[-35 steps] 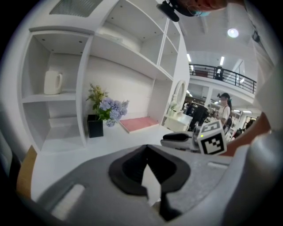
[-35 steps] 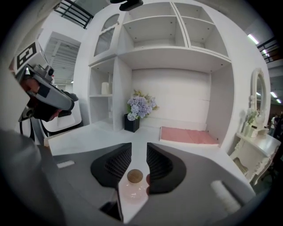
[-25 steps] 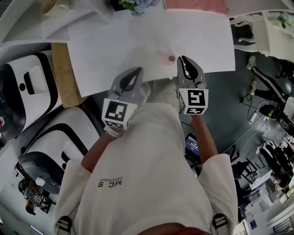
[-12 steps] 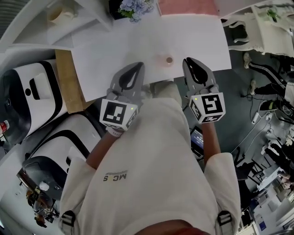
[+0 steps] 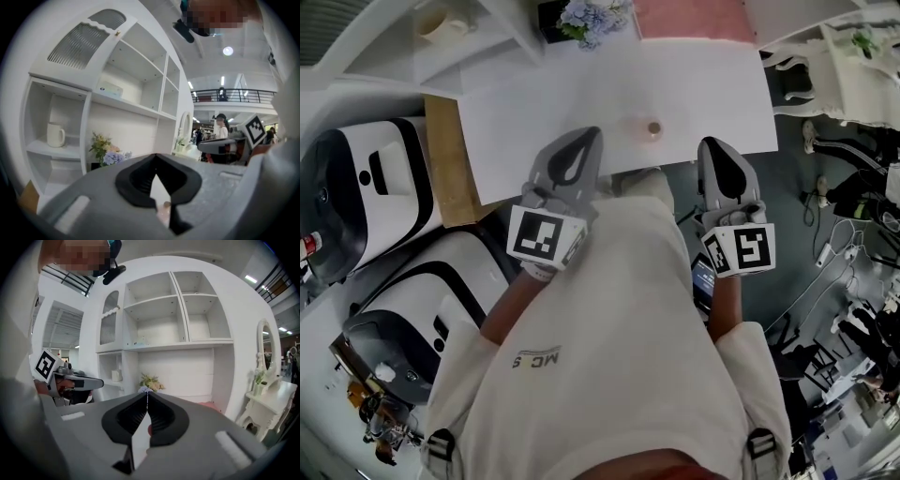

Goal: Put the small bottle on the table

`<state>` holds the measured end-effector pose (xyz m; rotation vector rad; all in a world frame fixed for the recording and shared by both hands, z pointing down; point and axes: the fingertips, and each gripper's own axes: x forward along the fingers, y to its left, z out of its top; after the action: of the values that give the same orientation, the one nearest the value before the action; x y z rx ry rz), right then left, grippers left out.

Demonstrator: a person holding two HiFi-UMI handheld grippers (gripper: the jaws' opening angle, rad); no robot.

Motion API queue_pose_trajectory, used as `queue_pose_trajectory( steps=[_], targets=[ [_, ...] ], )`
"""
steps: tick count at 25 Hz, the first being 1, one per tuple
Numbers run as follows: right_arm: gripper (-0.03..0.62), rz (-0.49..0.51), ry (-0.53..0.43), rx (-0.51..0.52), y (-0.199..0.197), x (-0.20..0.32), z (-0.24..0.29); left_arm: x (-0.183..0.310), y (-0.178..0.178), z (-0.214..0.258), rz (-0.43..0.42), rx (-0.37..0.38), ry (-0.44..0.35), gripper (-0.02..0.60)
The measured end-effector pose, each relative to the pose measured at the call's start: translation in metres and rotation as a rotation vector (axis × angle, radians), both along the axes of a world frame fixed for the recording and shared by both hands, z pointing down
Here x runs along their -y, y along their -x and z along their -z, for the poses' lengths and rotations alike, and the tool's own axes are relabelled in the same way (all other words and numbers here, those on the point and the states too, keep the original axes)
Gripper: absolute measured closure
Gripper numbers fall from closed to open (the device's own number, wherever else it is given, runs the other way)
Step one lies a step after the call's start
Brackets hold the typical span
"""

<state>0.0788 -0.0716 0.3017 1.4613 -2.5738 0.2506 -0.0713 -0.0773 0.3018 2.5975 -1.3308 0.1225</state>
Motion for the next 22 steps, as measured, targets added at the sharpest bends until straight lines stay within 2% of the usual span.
queue_pose_trajectory(
  steps=[4, 10, 14, 22],
  targets=[
    [0.589, 0.017, -0.016, -0.035, 0.004, -0.005, 0.001, -0.002, 0.003, 0.002, -0.003, 0.012, -0.010, 0.580],
    [0.589, 0.101, -0.016, -0.091, 0.013, -0.005, -0.002, -0.004, -0.002, 0.001, -0.015, 0.020, -0.010, 0.580],
    [0.592, 0.100, -0.048, -0.123, 0.015, -0.003, 0.005, -0.005, 0.000, 0.002, -0.011, 0.023, -0.011, 0.580],
    [0.592, 0.101, -0.041, -0.092, 0.017, -0.005, 0.006, -0.010, 0.003, 0.004, 0.002, 0.018, -0.015, 0.580]
  ],
)
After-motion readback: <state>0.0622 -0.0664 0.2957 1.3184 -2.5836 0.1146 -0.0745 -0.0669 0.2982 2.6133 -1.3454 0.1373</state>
